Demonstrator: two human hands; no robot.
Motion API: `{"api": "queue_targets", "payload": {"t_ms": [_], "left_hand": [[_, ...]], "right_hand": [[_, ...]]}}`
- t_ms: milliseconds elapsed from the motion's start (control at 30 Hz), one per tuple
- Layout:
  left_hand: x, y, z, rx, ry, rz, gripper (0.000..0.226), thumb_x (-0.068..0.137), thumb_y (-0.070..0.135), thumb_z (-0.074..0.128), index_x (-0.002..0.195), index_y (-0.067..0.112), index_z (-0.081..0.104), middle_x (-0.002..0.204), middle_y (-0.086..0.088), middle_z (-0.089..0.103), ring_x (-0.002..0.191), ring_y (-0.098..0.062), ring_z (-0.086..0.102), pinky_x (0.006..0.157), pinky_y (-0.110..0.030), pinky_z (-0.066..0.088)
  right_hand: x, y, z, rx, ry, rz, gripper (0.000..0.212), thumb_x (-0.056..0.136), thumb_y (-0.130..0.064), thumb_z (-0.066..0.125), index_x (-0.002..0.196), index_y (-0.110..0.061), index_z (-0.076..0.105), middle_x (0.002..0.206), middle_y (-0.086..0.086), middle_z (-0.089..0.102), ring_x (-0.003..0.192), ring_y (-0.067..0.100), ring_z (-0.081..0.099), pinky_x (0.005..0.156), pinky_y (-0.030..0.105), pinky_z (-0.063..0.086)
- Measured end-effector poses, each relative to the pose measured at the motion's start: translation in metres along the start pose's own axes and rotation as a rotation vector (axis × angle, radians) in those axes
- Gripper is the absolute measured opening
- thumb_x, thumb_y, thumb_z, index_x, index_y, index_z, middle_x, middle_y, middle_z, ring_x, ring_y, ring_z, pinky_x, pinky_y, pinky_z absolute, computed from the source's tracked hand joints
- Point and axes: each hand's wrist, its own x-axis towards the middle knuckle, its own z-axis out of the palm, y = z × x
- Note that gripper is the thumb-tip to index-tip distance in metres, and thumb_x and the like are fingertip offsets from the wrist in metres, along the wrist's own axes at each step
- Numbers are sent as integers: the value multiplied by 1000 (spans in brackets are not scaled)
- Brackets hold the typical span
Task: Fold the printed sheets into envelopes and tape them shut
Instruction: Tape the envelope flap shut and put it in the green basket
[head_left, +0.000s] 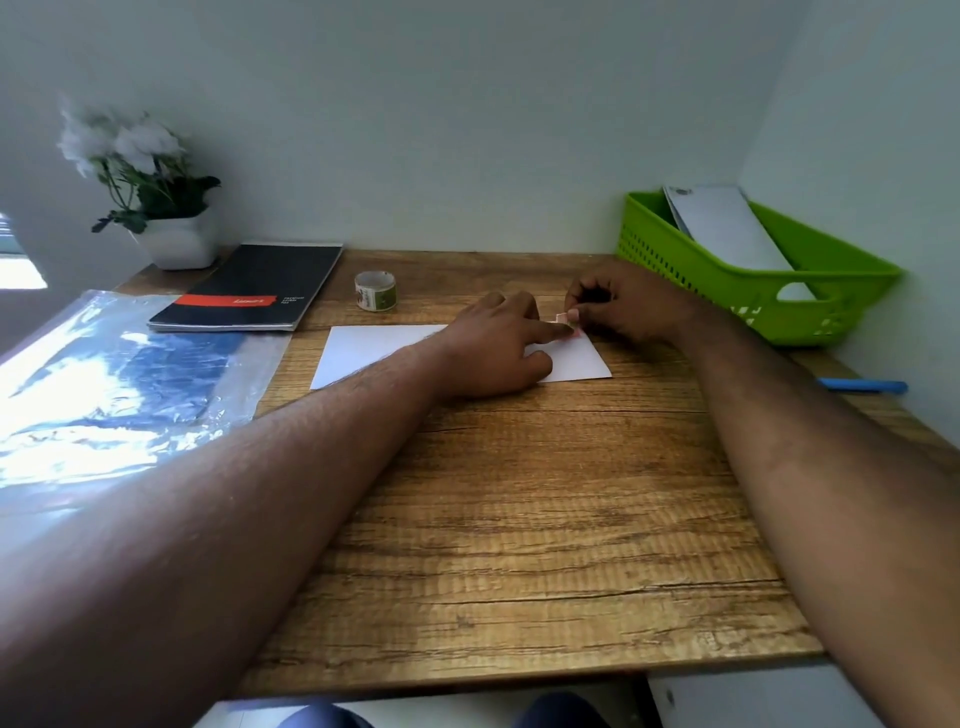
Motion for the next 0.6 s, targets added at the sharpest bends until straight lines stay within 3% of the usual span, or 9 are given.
{"api": "queue_targets", "payload": {"t_ms": [267,600], "left_hand": [[1,1,3,49,-17,-5,50,98,37,34,148,40,32,136,-5,38,127,-25,32,104,-40,28],[-1,1,2,65,-79,-2,50,100,36,28,149,45,24,142,-2,30,134,-25,23,112,-45,18]], "right_hand": [[3,5,2,-21,15,-8,3,87,-21,67,84,-21,69,88,-8,65,84,8,58,69,23,41],[3,4,5,-40,65,-8,1,83,-17,71,84,-17,70,84,-14,62,79,-3,54,64,13,37]]}}
